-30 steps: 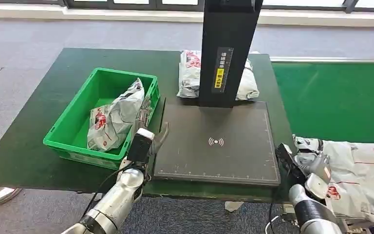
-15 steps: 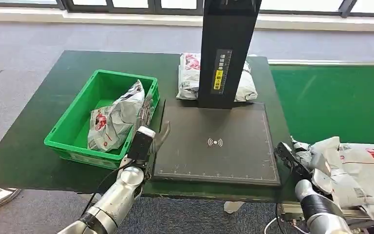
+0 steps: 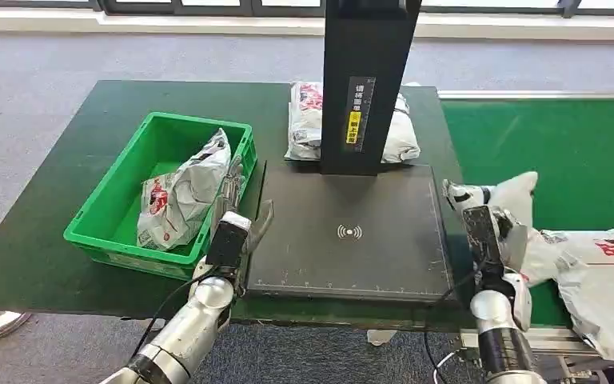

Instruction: Moved the parcel from conveyor to table for the left to box.

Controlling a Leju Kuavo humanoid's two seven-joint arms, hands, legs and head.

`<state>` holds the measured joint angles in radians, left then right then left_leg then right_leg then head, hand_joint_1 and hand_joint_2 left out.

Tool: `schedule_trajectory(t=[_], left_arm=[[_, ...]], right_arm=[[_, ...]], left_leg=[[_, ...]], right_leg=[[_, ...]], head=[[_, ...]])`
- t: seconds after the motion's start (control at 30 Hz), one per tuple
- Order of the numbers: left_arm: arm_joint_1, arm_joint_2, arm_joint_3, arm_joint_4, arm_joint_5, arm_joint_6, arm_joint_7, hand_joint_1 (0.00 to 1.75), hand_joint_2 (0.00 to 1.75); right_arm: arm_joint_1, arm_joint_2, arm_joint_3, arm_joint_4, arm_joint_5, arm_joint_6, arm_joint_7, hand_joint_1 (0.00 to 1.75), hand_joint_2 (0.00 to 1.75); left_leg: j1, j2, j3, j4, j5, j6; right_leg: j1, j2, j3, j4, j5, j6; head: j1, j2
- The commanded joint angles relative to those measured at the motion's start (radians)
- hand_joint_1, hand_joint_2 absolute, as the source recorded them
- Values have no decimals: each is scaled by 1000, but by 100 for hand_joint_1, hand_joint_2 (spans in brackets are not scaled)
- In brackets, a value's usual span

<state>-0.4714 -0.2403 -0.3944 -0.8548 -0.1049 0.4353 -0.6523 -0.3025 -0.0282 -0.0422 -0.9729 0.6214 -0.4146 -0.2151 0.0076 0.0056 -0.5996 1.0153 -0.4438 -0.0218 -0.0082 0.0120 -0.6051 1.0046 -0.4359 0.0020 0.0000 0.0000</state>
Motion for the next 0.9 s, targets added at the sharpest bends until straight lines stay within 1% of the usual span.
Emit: schedule_trajectory(t=[0.03, 0.07, 0.1, 0.13, 0.2, 0.27, 0.3, 0.33, 0.4, 0.43, 0.5, 0.53, 0.57, 0.6, 0.63, 0.7, 0.73, 0.8, 0.9], left_arm=[[-96, -7, 47, 187, 60, 27, -21, 0, 175], [-99, -10, 48, 195, 64, 26, -17, 0, 175], [-102, -13, 47, 202, 67, 26, -19, 0, 175], [-103, -15, 46, 205, 69, 27, -22, 0, 175], [-105, -18, 39, 213, 58, 46, -32, 0, 175], [-111, -25, 32, 223, 50, 61, -40, 0, 175], [-112, -25, 32, 224, 49, 65, -41, 0, 175], [-113, -25, 31, 225, 49, 66, -42, 0, 175], [-113, -24, 32, 224, 50, 65, -41, 0, 175], [-113, -24, 31, 224, 50, 65, -42, 0, 175], [-114, -22, 29, 225, 44, 76, -46, 0, 175], [-115, -20, 25, 224, 34, 97, -46, 0, 175], [-116, -18, 26, 226, 36, 96, -46, 0, 175], [-113, -16, 29, 220, 32, 118, -46, 0, 175], [-111, -14, 31, 218, 32, 124, -46, 0, 175], [-99, -5, 39, 202, 30, 135, -46, 0, 175], [-91, -1, 43, 191, 29, 140, -46, 0, 175], [-67, 11, 54, 157, 20, 144, -41, 0, 175], [-44, 24, 62, 117, 13, 150, -35, 0, 175]], right_arm=[[-133, 56, 378, -108, -86, 35, 18, 175, 175], [-151, 62, 402, -88, -101, 64, 6, 175, 175], [-170, 74, 421, -59, -108, 64, 5, 175, 175], [-183, 81, 440, -39, -110, 68, 3, 175, 175], [-228, 107, 495, 35, -136, 130, 0, 175, 175], [-292, 152, 560, 166, -165, 170, -1, 175, 175], [-299, 157, 568, 184, -167, 171, -3, 175, 175], [-306, 168, 573, 204, -166, 158, -4, 175, 175], [-311, 167, 577, 221, -176, 152, -17, 175, 175], [-316, 163, 583, 231, -187, 149, -26, 175, 175], [-332, 163, 628, 273, -175, 191, 5, 175, 175], [-333, 169, 634, 301, -177, 196, 15, 126, 175], [-341, 172, 662, 353, -147, 178, 29, 2, 175], [-337, 176, 662, 378, -141, 160, 32, 0, 175], [-331, 178, 660, 402, -133, 148, 49, 0, 0], [-299, 168, 664, 410, -95, 123, 72, 0, 0], [-283, 163, 659, 397, -81, 109, 76, 0, 0], [-251, 154, 642, 351, -39, 80, 105, 0, 0], [-230, 145, 631, 303, -21, 77, 120, 0, 0]], left_leg=[[-1, 6, 1, -1, 0, 0], [-1, 5, 1, -1, 1, 0], [-1, 0, -1, -1, 2, -2], [0, 3, 0, -1, 2, -2], [0, 2, 0, -2, 3, -2], [0, 2, 1, -2, 3, -2], [2, 0, -1, -1, 3, -2], [1, 3, 0, -1, 2, -2], [1, 1, 1, -3, 3, -2], [1, -3, -1, -1, 3, -2], [1, -5, 0, -3, 4, -2], [1, -7, -1, -1, 3, -2], [1, -7, -1, -2, 3, -2], [1, -9, -2, -1, 3, -2], [1, -7, 0, -3, 3, -2], [2, -9, -1, -2, 3, -2], [1, -9, 1, -4, 4, -2], [1, -11, -1, -3, 4, -2], [1, -10, 2, -6, 4, -1]], right_leg=[[0, 6, -1, 1, 2, -1], [0, 4, -1, 0, 1, -1], [0, 0, -2, 2, 0, -1], [1, 2, -2, 1, 1, -1], [1, 1, 0, 1, 2, -1], [0, 1, 0, 0, 2, -1], [1, -1, -1, 1, 2, -1], [0, 2, -1, 1, 2, -2], [1, 0, 1, -1, 2, -2], [0, -3, 0, 1, 1, -2], [0, -5, 2, -1, 1, -2], [0, -6, 0, 1, 1, -2], [0, -7, 1, 0, 1, -2], [0, -8, 1, 0, 1, -2], [0, -7, 2, -1, 1, -2], [0, -8, 2, -1, 1, -2], [0, -9, 4, -3, 1, -2], [0, -10, 3, -2, 1, -2], [0, -10, 5, -4, 1, -2]], head=[[0, 0], [0, 0], [0, 0], [0, 0], [0, 0], [0, 0], [0, 0], [0, 0], [0, 0], [0, 0], [0, 0], [0, 0], [0, 0], [0, 0], [0, 0], [0, 0], [0, 0], [0, 0], [0, 0]])
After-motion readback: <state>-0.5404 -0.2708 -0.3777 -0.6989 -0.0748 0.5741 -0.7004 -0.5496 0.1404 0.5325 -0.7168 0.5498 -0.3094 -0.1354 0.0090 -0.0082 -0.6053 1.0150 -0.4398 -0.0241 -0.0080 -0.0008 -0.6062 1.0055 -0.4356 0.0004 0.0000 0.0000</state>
